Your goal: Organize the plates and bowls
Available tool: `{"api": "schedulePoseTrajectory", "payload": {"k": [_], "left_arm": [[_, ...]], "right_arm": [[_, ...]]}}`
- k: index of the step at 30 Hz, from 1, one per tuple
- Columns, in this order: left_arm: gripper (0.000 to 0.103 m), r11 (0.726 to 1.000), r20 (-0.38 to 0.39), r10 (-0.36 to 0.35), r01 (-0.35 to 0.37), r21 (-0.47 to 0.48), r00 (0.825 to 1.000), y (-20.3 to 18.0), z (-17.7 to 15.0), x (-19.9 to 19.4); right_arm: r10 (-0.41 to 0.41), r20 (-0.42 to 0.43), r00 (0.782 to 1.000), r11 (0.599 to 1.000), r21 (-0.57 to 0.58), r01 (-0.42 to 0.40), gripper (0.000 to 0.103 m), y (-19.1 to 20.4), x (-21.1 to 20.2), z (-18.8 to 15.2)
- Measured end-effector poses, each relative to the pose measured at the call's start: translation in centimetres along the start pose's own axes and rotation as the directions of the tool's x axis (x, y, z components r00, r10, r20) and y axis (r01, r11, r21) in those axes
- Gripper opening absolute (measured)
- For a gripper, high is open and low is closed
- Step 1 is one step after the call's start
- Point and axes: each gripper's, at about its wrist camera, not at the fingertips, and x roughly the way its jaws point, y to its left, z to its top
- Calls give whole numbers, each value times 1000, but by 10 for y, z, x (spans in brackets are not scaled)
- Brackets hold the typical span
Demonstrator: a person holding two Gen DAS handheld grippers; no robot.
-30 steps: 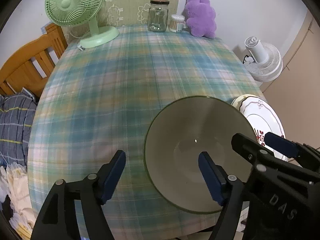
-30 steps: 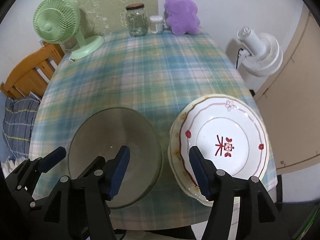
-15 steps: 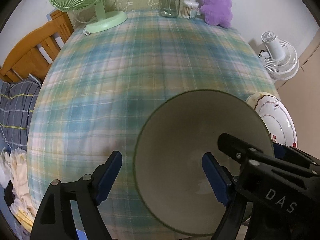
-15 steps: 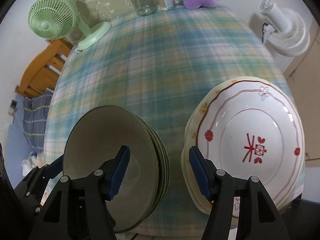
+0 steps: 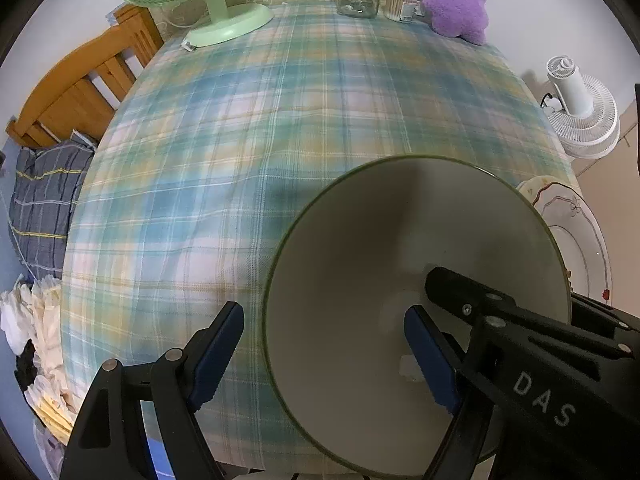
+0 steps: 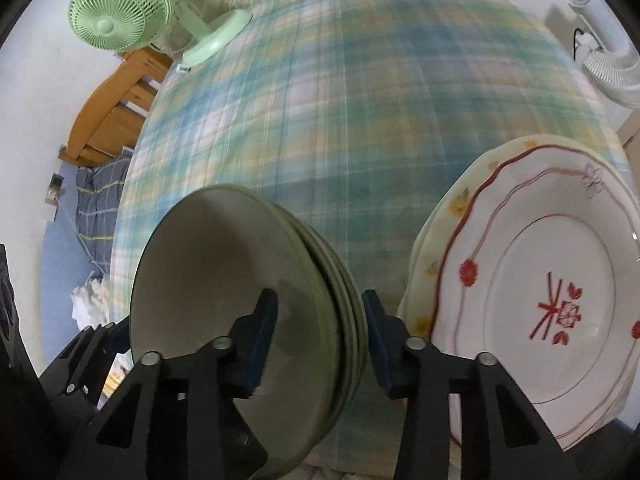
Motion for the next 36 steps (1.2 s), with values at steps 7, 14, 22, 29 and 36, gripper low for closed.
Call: {"api": "schedulePoseTrajectory", "payload": {"k": [7, 14, 22, 29, 36], "left_arm": [[76, 994, -9, -101, 101, 49, 995, 1, 4, 8], [69, 970, -5, -230, 229, 86, 973, 6, 5, 14], [66, 958, 5, -271, 269, 104, 963, 8, 4, 14], [63, 948, 7, -287, 283, 142, 958, 14, -1, 5], [63, 929, 20, -324, 314, 195, 946, 12, -6, -18]], "right_arm": [[-48, 9, 999, 999, 26, 48, 36, 1, -1, -2], [-90, 21, 996, 994, 59, 88, 36, 5, -1, -2], [-142, 38, 989, 986, 89, 139, 39, 12, -1, -3], [-193, 58, 980, 975, 128, 184, 41, 19, -5, -11], [-240, 94, 966, 959, 177, 221, 42, 29, -28, -24]]}}
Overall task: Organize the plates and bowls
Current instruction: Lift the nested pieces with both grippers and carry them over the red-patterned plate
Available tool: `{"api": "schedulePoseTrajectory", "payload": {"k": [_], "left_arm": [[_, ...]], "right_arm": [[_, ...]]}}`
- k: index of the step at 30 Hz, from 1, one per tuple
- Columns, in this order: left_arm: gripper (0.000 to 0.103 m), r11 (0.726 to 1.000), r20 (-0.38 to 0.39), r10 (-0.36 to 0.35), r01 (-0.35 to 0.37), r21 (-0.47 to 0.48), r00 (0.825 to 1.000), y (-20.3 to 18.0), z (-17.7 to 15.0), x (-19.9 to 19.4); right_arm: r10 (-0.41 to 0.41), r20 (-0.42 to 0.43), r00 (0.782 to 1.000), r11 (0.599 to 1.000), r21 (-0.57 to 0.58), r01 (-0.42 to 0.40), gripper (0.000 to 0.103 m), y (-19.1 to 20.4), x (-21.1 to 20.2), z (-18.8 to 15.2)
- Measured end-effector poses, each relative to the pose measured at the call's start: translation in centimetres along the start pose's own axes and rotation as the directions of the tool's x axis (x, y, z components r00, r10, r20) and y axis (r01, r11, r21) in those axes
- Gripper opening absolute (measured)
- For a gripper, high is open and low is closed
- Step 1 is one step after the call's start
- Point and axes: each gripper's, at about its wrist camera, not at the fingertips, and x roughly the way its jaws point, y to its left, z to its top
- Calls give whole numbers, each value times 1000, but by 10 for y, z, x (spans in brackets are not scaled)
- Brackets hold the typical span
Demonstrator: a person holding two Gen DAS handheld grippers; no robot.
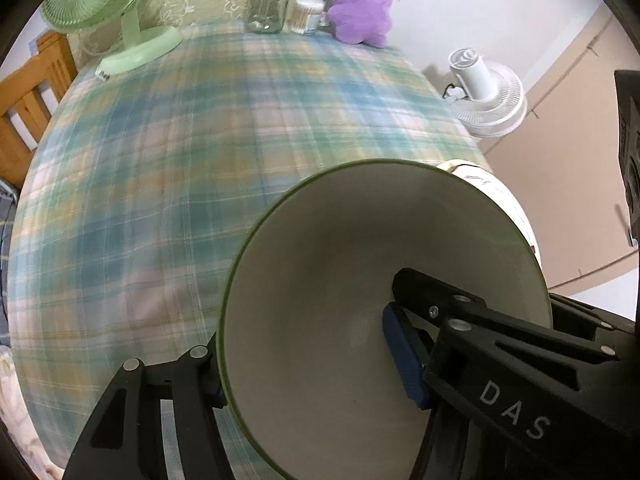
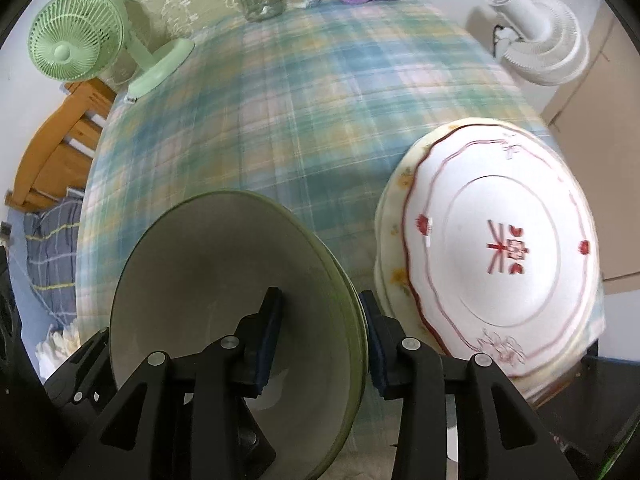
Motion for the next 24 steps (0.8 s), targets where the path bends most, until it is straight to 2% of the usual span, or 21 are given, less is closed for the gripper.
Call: {"api": "schedulePoseTrajectory", "payload": {"k": [11, 24], "left_arm": [[63, 999, 45, 19, -21, 40, 999, -28, 6, -24], [63, 998, 88, 44, -40, -45, 995, -90, 17, -17]], "right_arm": [[33, 62, 998, 999, 36, -36, 43, -15, -40, -3], [63, 69, 996, 996, -64, -59, 42, -68, -64, 16]]}}
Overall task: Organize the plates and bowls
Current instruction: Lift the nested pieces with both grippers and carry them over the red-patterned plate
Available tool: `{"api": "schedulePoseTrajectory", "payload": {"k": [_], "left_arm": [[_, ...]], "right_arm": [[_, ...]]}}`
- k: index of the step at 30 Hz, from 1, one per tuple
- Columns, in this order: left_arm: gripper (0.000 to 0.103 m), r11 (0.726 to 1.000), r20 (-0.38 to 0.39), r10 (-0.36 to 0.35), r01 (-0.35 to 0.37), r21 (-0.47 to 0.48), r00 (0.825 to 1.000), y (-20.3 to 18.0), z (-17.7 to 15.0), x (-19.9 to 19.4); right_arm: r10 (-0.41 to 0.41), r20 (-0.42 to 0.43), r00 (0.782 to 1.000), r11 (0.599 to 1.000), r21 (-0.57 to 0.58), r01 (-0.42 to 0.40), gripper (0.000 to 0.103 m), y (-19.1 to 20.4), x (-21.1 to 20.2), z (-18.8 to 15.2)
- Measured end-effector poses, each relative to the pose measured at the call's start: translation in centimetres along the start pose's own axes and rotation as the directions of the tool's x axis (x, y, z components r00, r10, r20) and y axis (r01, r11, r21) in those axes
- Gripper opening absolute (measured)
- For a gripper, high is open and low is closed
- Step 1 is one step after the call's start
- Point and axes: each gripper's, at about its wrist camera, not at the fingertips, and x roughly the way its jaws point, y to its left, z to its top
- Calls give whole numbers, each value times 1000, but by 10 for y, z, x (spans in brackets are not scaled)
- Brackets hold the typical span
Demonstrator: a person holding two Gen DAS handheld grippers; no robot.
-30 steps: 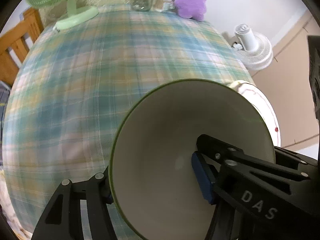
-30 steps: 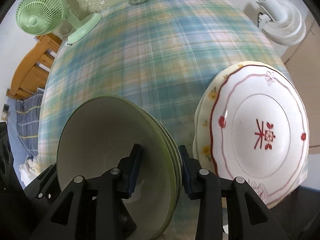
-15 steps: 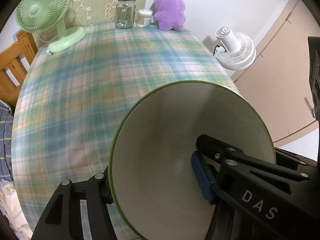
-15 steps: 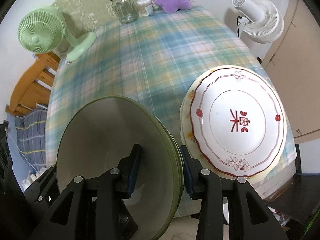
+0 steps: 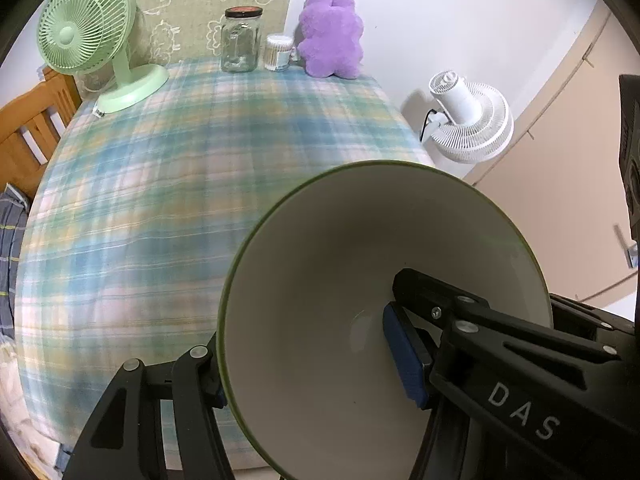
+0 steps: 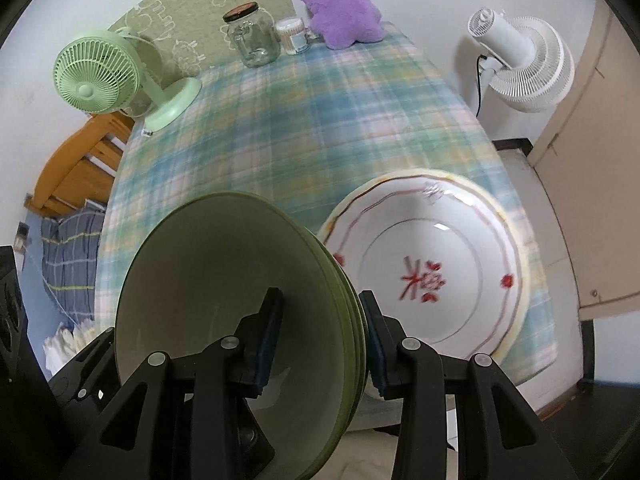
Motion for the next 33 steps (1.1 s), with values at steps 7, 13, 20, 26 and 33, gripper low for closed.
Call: {"api": "schedulePoseTrajectory", "payload": {"k": [7, 13, 20, 26, 33], "left_arm": [[63, 999, 4, 14, -14, -38, 1000, -33, 3, 12], [63, 998, -14, 18, -19, -65, 1000, -52, 4, 27], [63, 994, -53, 3, -9, -107, 999, -66, 2, 51], [63, 991, -85, 3, -14, -134, 996, -70, 3, 69], [63, 988, -93, 24, -38, -150, 995, -69, 9, 77]], "right_arm": [[11, -6, 1000, 999, -36, -11, 42, -35, -5, 10], [17, -29, 999, 998, -52, -18, 42, -61, -1, 16], [4, -70, 998, 998, -69, -8, 42, -86, 12, 22], [-5, -111, 994, 997, -75, -4, 42, -101, 27, 27], [4, -137, 991, 996, -91, -16, 42, -102, 40, 36]]}}
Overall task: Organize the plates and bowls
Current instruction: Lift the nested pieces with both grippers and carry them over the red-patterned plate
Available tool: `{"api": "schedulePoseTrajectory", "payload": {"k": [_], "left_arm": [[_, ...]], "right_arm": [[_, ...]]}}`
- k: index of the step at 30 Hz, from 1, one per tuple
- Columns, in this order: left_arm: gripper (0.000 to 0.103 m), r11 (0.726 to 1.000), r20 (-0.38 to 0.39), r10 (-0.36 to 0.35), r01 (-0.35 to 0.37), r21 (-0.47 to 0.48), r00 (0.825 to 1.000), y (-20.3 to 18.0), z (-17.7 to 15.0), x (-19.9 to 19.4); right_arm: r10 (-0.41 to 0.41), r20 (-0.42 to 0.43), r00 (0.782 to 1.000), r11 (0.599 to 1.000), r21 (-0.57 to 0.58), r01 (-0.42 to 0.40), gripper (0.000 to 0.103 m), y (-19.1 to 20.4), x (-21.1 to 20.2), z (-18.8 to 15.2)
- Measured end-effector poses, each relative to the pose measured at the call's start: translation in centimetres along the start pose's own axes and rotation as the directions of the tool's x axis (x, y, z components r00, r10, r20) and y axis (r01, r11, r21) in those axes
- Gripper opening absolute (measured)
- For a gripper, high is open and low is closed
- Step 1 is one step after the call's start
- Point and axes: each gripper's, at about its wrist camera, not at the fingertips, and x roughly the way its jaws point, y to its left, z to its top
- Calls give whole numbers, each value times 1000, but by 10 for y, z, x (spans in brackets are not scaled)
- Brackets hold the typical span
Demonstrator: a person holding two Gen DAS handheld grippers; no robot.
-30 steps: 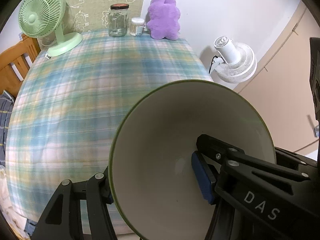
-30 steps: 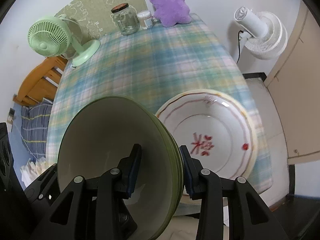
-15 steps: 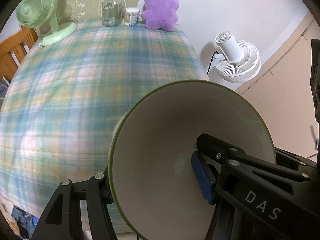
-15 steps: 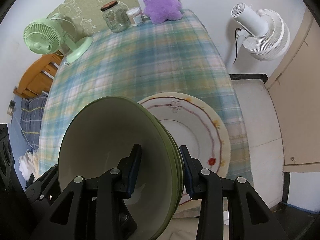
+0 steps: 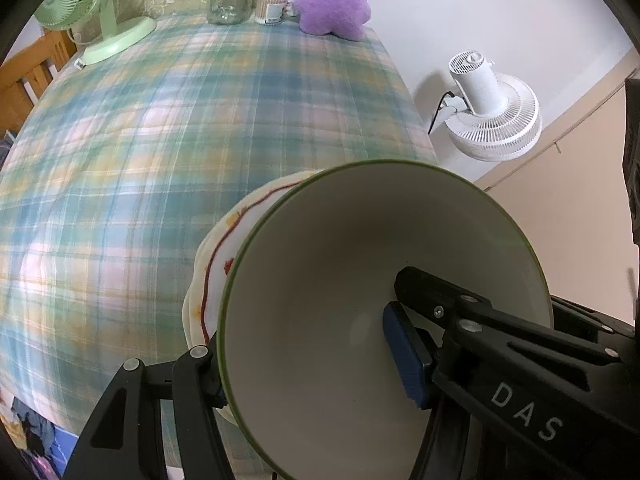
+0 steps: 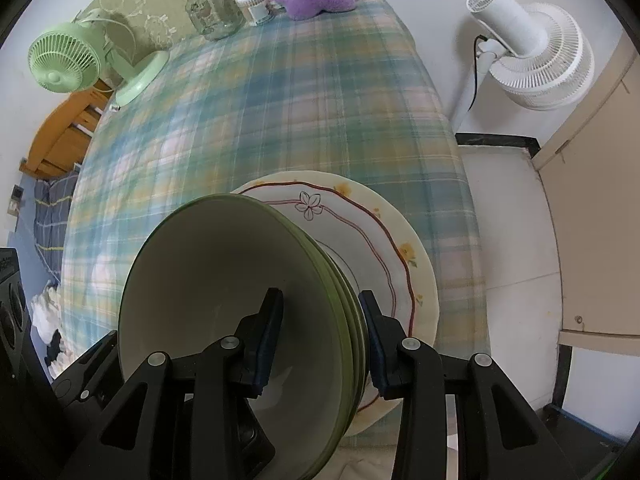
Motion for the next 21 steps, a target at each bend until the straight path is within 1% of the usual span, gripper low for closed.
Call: {"api": "schedulePoseTrajectory", "payload": {"k": [7, 11, 16, 21], "left_arm": [[63, 999, 17, 31, -32, 25, 999, -5, 4, 2], [63, 999, 18, 36, -37, 30, 999, -6, 4, 3], [64, 997, 33, 57, -58, 42, 998, -8, -2, 2], [68, 993, 37, 104, -105, 44, 994, -14, -3, 2]], "right_arm": [[-4, 5, 1000, 1000, 0, 4, 42, -2, 5, 7], [14, -1, 1000, 1000, 8, -14, 42, -7, 5, 4], [28, 14, 999, 1000, 7, -29, 41, -11, 4, -1], [41, 38, 998, 999, -5, -41, 42, -15, 1, -6]]}}
